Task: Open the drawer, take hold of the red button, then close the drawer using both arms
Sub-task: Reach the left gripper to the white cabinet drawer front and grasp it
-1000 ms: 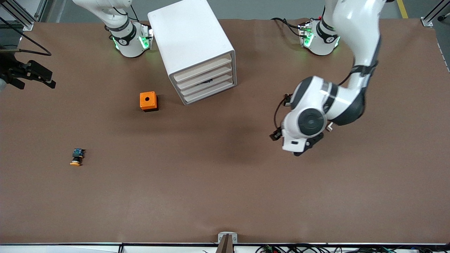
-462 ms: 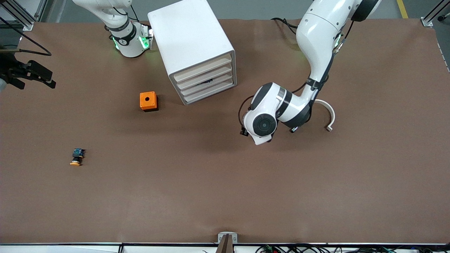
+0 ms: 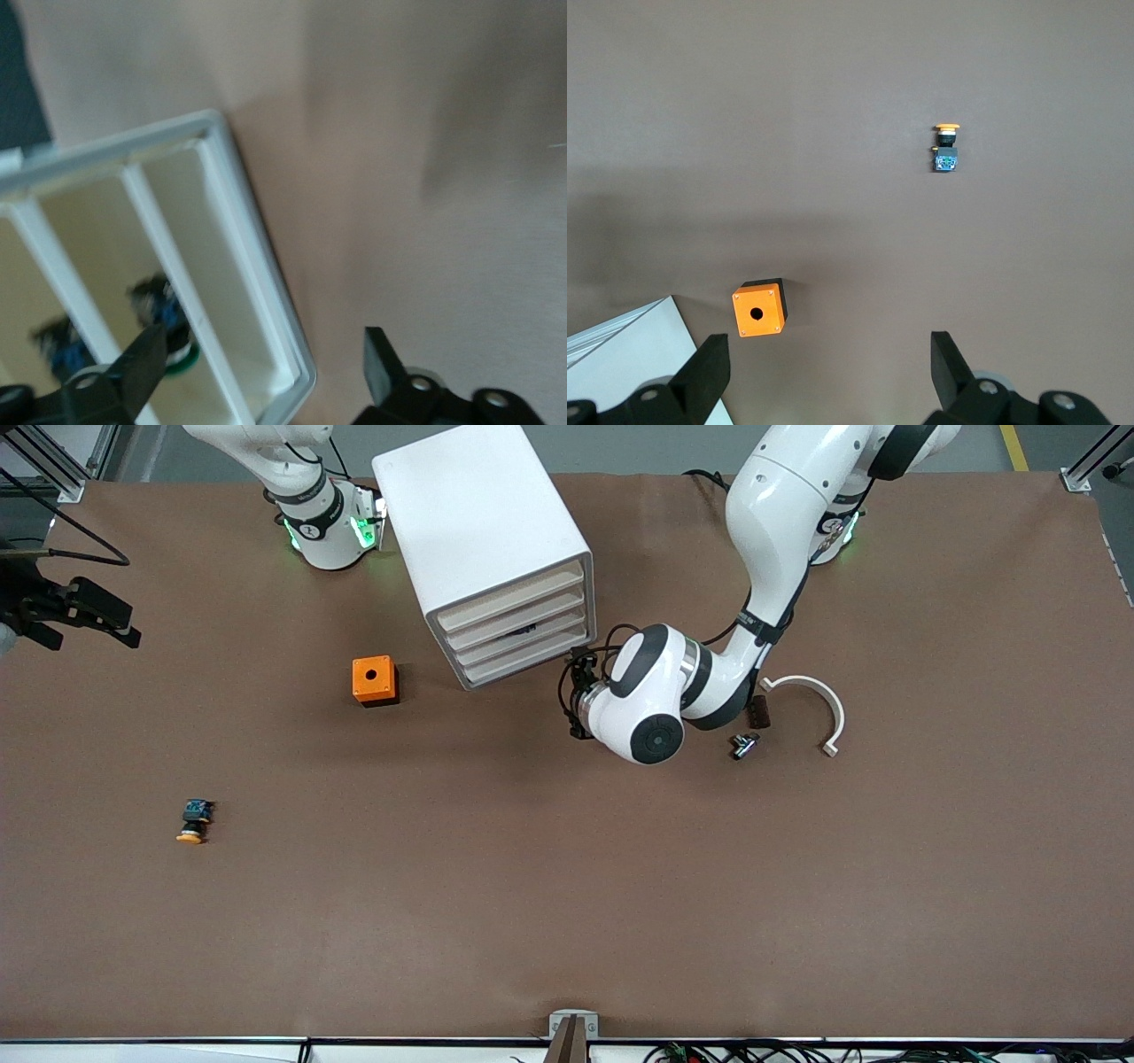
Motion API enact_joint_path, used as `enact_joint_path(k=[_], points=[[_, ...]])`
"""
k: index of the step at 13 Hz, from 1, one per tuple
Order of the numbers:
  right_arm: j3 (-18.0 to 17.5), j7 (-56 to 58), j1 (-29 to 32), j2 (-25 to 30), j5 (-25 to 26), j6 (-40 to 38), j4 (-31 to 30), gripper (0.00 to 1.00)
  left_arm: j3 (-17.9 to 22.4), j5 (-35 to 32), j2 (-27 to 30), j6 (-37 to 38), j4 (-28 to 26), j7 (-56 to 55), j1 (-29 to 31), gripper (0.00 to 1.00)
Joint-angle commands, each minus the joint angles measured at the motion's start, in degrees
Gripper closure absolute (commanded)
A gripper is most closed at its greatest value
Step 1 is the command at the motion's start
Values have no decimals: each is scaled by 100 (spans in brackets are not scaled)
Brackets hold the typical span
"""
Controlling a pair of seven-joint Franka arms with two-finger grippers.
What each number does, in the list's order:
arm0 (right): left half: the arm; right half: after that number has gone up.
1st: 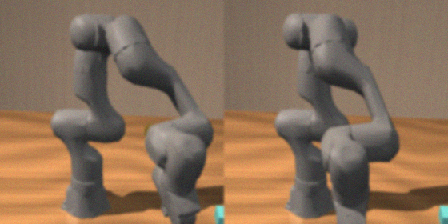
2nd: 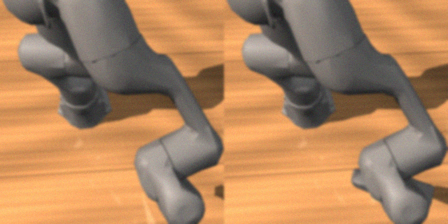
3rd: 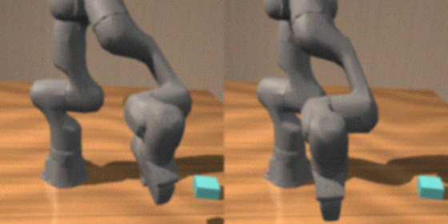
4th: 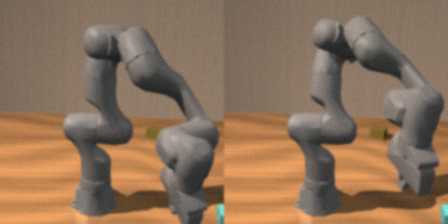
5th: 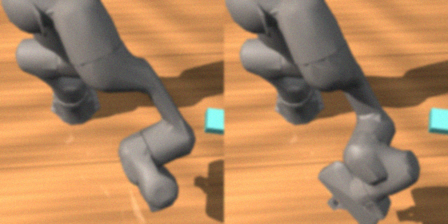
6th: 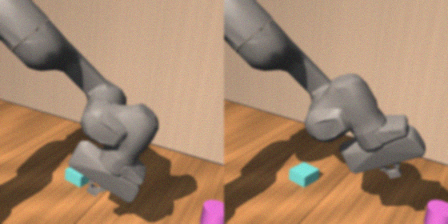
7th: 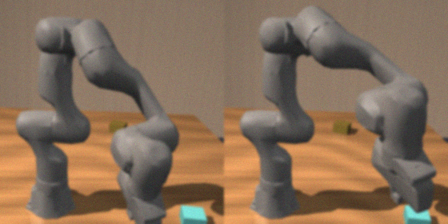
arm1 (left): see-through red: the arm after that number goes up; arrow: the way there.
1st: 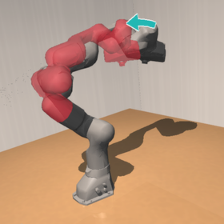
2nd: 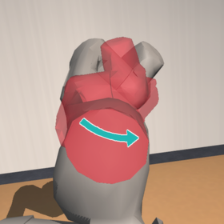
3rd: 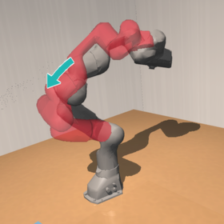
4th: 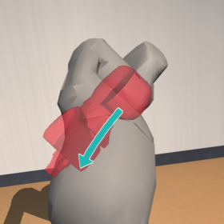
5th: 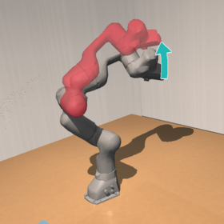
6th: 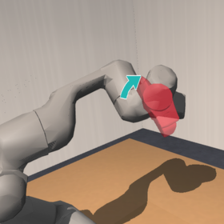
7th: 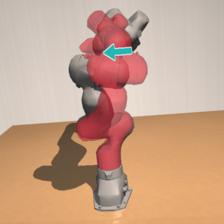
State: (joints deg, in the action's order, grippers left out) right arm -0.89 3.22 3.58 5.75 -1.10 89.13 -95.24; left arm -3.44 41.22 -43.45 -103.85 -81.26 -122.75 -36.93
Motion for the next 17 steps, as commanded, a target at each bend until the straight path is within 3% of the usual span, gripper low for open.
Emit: enact_joint_path(k=[1, 3, 4, 11, 13, 15, 17], points=[[-25, 38, 38, 146, -13, -1, -118, 0, 19, 342, -15, 310, 23, -809, -121, 19], [-25, 38, 38, 146, -13, -1, -118, 0, -94, 605, -15, 688, 23, -1101, -121, 39], [-25, 38, 38, 137, -13, -1, -118, 0, -130, 737, -15, 838, 23, -1154, -121, 41], [-25, 38, 47, 137, -13, -1, -118, 0, -148, 948, -216, 1165, 23, -1313, -376, 46], [-25, 38, 47, 137, -13, -1, -127, 0, -148, 975, -217, 1165, 23, -1313, -464, 68], [-25, 38, 47, 137, -13, -1, -118, 0, -139, 975, -225, 1165, 31, -1278, -447, 100], [-25, 38, 47, 137, -13, -1, -118, 0, -87, 879, -217, 1165, 49, -1278, -368, 100]])
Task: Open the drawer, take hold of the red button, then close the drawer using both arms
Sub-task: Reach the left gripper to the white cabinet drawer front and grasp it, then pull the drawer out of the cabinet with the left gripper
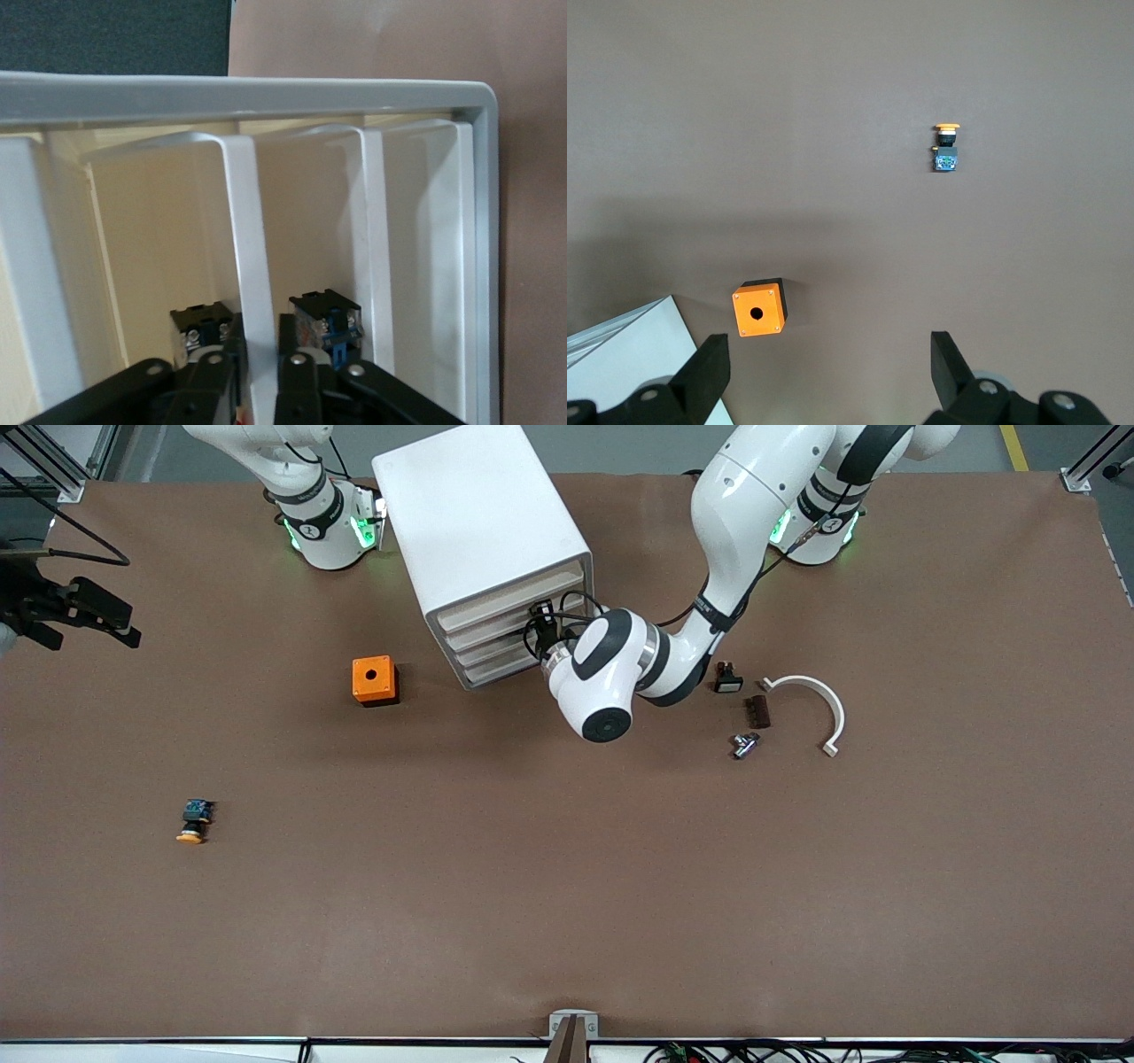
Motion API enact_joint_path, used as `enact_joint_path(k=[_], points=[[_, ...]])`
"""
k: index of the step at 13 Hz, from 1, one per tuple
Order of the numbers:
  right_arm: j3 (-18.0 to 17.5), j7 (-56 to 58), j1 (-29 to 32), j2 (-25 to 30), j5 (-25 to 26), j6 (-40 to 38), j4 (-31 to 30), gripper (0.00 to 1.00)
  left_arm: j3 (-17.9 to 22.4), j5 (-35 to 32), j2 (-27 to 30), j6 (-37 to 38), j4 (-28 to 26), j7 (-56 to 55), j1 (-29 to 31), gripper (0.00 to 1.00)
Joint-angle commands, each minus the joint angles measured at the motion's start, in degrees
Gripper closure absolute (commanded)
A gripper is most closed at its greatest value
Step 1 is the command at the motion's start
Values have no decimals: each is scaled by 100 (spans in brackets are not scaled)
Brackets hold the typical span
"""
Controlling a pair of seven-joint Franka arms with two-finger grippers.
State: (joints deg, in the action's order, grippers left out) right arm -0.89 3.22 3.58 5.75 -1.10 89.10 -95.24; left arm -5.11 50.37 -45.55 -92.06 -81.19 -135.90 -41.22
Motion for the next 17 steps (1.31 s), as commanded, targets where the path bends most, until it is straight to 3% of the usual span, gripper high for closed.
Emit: enact_joint_path(k=[1, 6, 8, 9, 11, 14, 16, 17], points=[[-25, 38, 46, 137, -13, 2, -117, 0, 89, -45, -32, -23, 42, 54, 210, 100], [-25, 38, 46, 128, -13, -7, -109, 0, 89, 25, -112, -198, 182, 1159, 1290, 100], [-16, 82, 134, 102, -4, -68, -47, 0, 89, 25, -155, -452, 252, 1460, 1441, 100], [-16, 91, 204, 67, -4, -129, 49, 0, 98, 25, -217, -480, 340, 1504, 1468, 93], [-16, 30, 213, -169, 31, -147, 76, 0, 89, 25, -252, -497, 455, 1584, 1547, 69], [-16, 196, 248, -531, 49, -139, 94, 0, 89, -9, -200, -480, 524, 1584, 1740, 24], [-16, 232, 275, -872, 101, -42, 181, 0, 167, -141, -182, -436, 648, 1584, 1828, 3], [-16, 232, 292, -1013, 215, -42, 269, 0, 272, -429, -139, -375, 735, 1584, 1820, 0]])
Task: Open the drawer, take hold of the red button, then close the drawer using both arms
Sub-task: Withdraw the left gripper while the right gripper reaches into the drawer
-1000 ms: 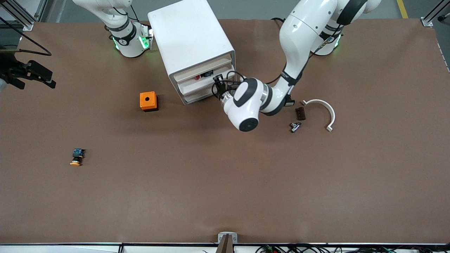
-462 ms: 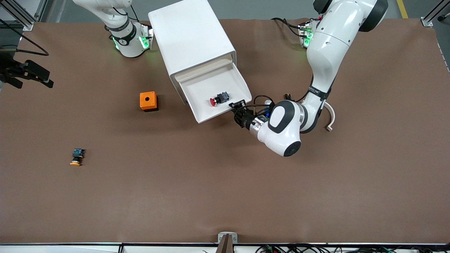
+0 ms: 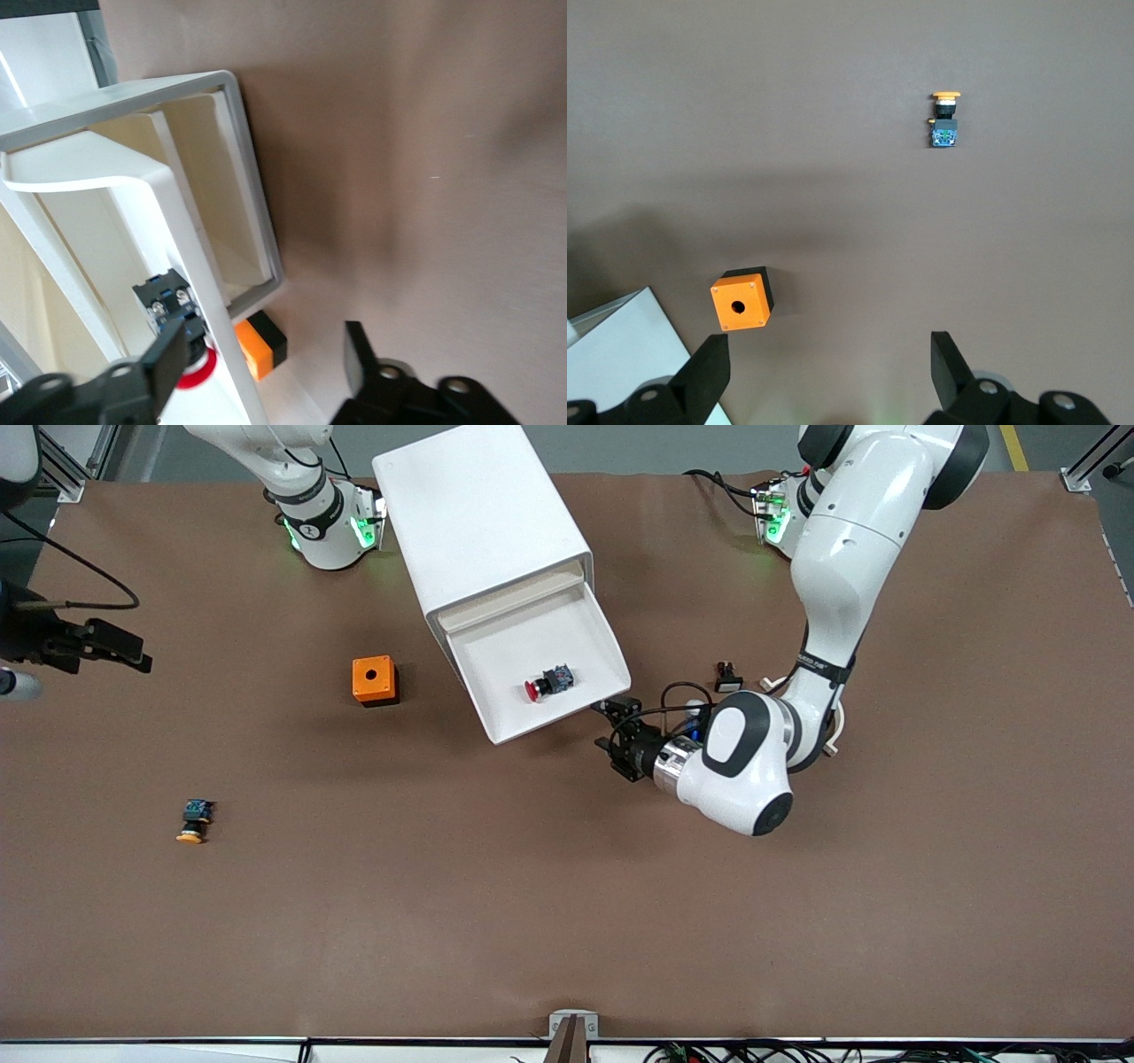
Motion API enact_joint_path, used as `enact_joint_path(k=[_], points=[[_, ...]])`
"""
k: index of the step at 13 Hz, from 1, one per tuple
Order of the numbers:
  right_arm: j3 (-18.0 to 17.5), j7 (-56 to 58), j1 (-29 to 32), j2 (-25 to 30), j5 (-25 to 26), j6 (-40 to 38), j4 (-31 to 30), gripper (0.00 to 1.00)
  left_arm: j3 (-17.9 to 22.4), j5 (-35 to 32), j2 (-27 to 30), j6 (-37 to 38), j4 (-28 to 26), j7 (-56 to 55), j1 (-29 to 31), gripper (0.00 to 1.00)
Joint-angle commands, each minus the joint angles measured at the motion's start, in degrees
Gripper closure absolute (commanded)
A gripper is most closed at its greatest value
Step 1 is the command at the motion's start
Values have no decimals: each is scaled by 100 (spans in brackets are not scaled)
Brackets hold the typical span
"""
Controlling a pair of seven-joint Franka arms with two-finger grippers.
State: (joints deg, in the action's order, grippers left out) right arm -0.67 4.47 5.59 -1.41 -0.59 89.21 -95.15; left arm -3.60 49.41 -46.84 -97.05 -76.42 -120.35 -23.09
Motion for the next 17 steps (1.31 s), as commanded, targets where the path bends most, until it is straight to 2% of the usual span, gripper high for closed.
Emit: enact_joint_path(k=[1, 3, 6, 7, 10, 12, 15, 17], points=[[-39, 107, 126, -489, 330, -18, 312, 0, 149, -631, 8, 195, 364, 29, 15, 0], [-39, 98, 240, -772, 542, -9, 558, 0, 210, -1194, 26, 266, 496, 221, 120, 0], [-82, -225, 136, -764, 446, -53, 594, 0, 228, -1372, 175, 275, 497, 1028, 655, 0], [-117, -740, -13, -764, 385, -62, 585, 0, 237, -1573, 306, 344, 497, 1449, 848, 0], [-135, -3251, -819, -676, -282, -158, 541, 0, 246, -3045, 683, 503, 488, 2207, 921, 0], [-135, -4344, -1391, -571, -337, -158, 506, 0, 185, -3979, 965, 512, 470, 2541, 912, 0], [-135, -6223, -2480, -509, -337, -80, 488, 0, 219, -4254, 1377, 538, 435, 3776, 938, 0], [-127, -7533, -3227, -544, -337, 305, 401, 0, 228, -4404, 1747, 1010, 400, 5206, 1200, 0]])
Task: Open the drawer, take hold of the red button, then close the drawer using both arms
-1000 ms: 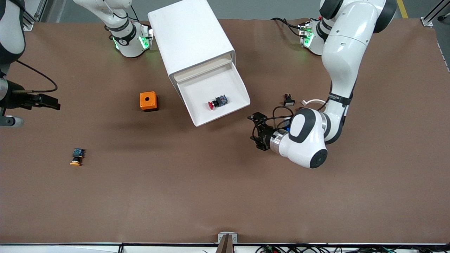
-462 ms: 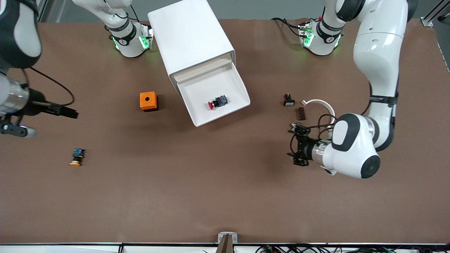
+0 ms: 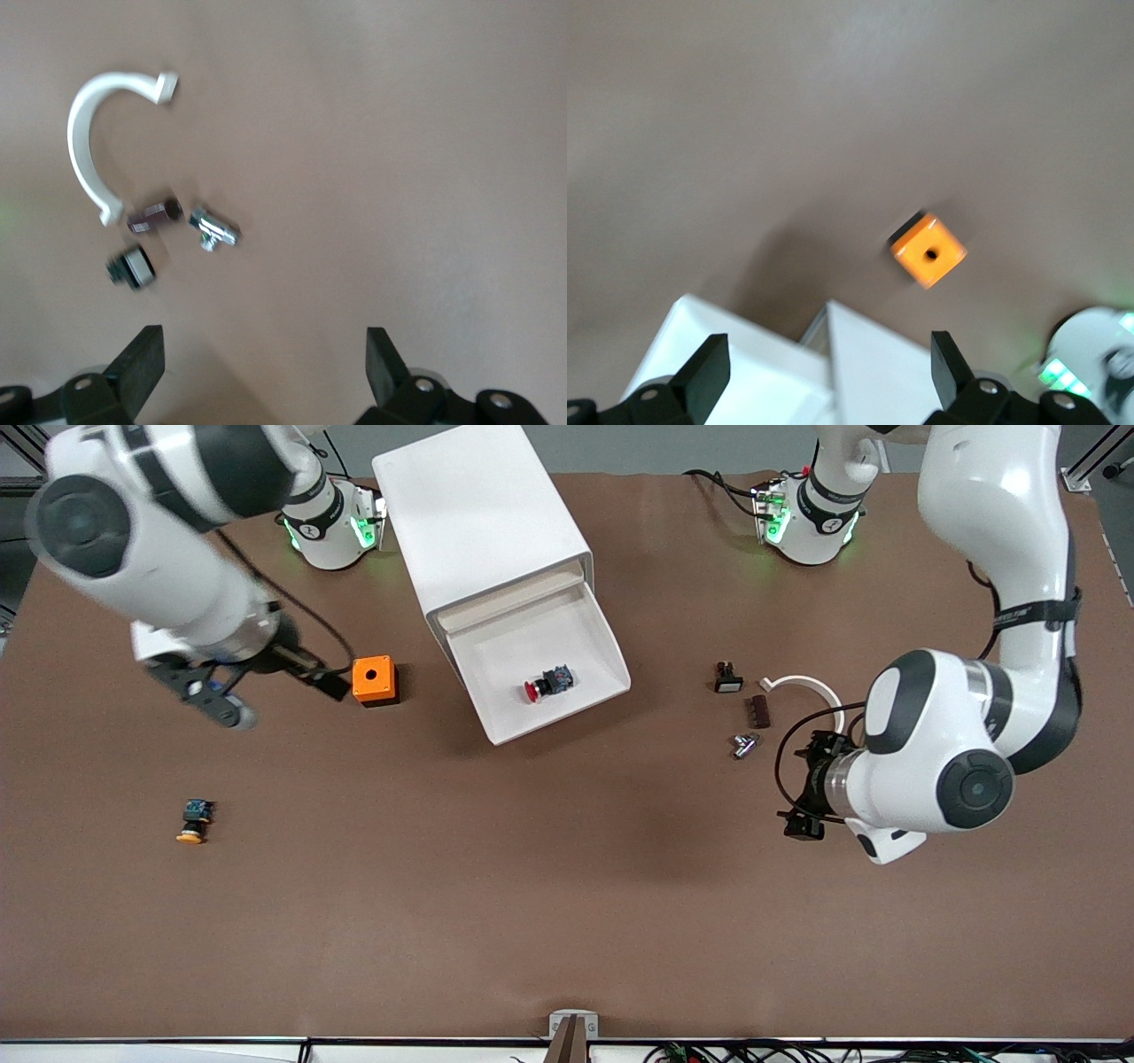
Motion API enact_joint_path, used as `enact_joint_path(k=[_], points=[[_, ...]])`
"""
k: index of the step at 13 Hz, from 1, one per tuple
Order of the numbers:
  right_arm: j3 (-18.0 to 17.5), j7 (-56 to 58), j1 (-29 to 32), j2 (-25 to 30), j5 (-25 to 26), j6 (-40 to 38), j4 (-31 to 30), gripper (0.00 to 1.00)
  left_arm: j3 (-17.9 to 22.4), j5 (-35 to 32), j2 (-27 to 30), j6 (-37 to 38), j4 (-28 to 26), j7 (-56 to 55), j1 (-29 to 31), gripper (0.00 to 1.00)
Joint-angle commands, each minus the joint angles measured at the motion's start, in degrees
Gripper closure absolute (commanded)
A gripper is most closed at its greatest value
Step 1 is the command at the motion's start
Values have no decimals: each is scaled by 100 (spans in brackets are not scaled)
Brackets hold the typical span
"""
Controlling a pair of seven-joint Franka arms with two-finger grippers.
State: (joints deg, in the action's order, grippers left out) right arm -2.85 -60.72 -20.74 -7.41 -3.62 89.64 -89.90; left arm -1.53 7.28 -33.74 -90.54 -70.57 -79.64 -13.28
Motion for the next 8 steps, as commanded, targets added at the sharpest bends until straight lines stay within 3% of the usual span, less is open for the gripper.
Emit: enact_joint_path(k=[1, 4, 8], points=[[92, -1690, -1007, 38, -16, 587, -246, 0, 12, -340, 595, 483, -185, 1883, 325, 0], [101, -3118, -1844, -356, 151, 1353, -362, 0, 12, -552, 1087, 528, -299, 4380, 659, 0], [101, -4209, -2408, -1147, 512, 2074, -309, 0, 21, -570, 1300, 467, -291, 5720, 932, 0]])
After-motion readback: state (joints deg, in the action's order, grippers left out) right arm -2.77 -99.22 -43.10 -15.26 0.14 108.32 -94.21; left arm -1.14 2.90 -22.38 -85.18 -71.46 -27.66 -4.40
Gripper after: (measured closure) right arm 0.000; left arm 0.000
